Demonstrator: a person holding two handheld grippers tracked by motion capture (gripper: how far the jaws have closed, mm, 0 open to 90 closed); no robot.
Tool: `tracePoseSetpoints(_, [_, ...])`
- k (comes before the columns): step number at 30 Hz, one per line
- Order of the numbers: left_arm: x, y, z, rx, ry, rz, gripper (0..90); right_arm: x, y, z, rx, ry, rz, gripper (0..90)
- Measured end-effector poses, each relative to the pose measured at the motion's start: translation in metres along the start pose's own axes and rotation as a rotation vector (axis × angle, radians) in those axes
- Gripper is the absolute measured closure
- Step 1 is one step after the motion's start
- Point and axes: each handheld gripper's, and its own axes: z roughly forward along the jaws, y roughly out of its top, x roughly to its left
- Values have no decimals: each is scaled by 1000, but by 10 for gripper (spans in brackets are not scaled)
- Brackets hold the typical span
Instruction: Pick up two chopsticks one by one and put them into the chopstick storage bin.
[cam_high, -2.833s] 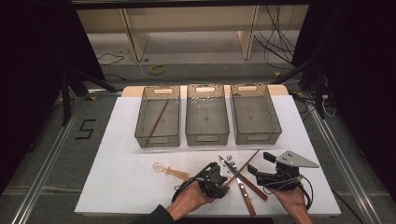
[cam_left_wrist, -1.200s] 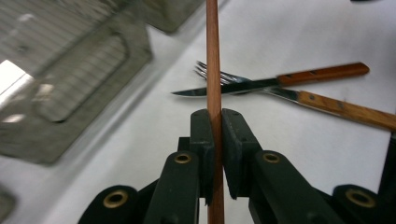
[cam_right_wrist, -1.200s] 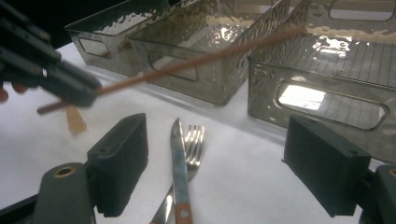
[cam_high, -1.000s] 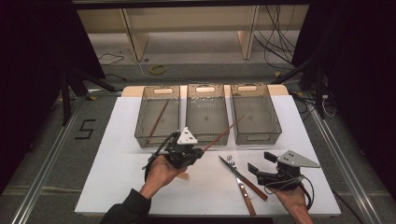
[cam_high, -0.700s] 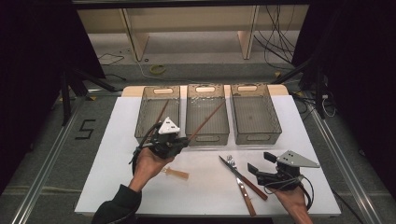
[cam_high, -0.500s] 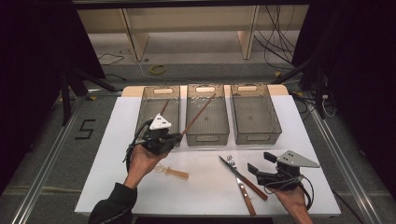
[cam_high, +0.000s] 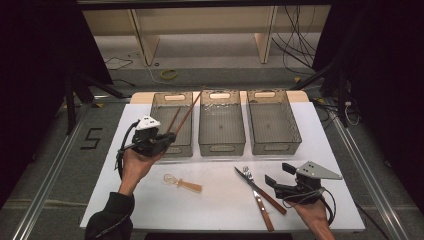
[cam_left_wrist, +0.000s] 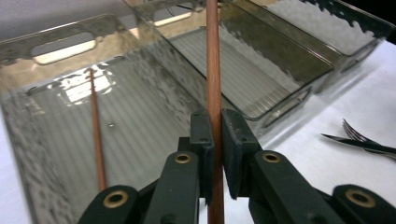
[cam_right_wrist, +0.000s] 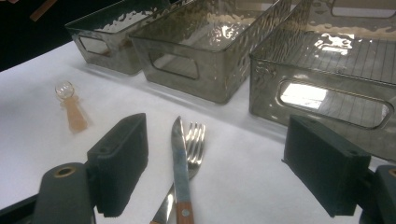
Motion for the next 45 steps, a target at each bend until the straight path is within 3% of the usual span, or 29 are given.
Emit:
tracePoseSetpoints(16, [33, -1, -4, -27, 39, -84, 832, 1, -1, 1, 5, 1, 3, 227])
tracePoseSetpoints(34, [59, 13, 22, 31, 86, -108, 832, 0, -1, 2, 6, 2, 3, 227])
tracePoseSetpoints(45, [70, 11, 34, 69, 108, -125, 831, 0, -1, 3, 8, 5, 8, 228])
